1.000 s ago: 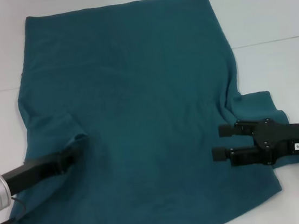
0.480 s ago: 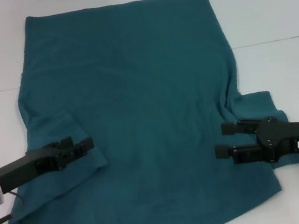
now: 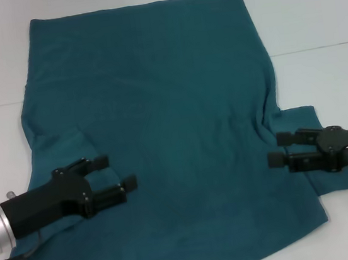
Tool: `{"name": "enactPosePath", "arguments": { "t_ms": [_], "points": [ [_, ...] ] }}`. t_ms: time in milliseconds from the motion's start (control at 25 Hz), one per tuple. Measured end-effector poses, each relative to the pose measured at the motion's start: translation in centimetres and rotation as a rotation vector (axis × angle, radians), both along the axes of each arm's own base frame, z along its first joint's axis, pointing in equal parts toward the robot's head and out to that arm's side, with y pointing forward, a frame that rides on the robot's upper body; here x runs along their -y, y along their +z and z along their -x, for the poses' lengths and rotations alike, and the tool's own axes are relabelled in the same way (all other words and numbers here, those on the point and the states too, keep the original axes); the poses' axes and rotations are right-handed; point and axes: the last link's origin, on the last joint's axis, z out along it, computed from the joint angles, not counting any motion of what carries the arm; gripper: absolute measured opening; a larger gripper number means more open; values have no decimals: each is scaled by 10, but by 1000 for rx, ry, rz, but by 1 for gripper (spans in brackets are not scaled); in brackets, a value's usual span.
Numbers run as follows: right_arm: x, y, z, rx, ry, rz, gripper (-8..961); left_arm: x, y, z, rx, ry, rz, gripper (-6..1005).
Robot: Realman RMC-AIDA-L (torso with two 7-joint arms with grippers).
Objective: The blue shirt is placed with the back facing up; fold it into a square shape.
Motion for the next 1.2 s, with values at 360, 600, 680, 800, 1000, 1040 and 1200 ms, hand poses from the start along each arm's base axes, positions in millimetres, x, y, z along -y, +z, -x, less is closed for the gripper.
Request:
{"name": "enactPosePath", "arguments": {
  "t_ms": [360,600,680,800,1000,1040,1200],
  "points": [
    [-4,25,-23,8,-199,1,915,9,-13,-6,-68,-202,-35,891],
    [-16,40,-42,24,-401,-31,916,12,-20,-6,-109,-240,-11,891],
    [-20,42,-44,24,-452,-39,916,12,-21,-6,-118,-243,-4,890],
    [-27,43,-47,29,-519,-44,916,12,-22,-4,-133,-242,0,890],
    [-36,42,-53,52,-612,-65,916,9,-25,0,-155,-214,-7,891],
    [-37,42,-54,56,-627,-63,916,9,-25,1,-156,-212,-6,891],
    [-41,37,-59,104,-690,-53,915,8,-26,1,-163,-206,-12,890]
  ]
}}
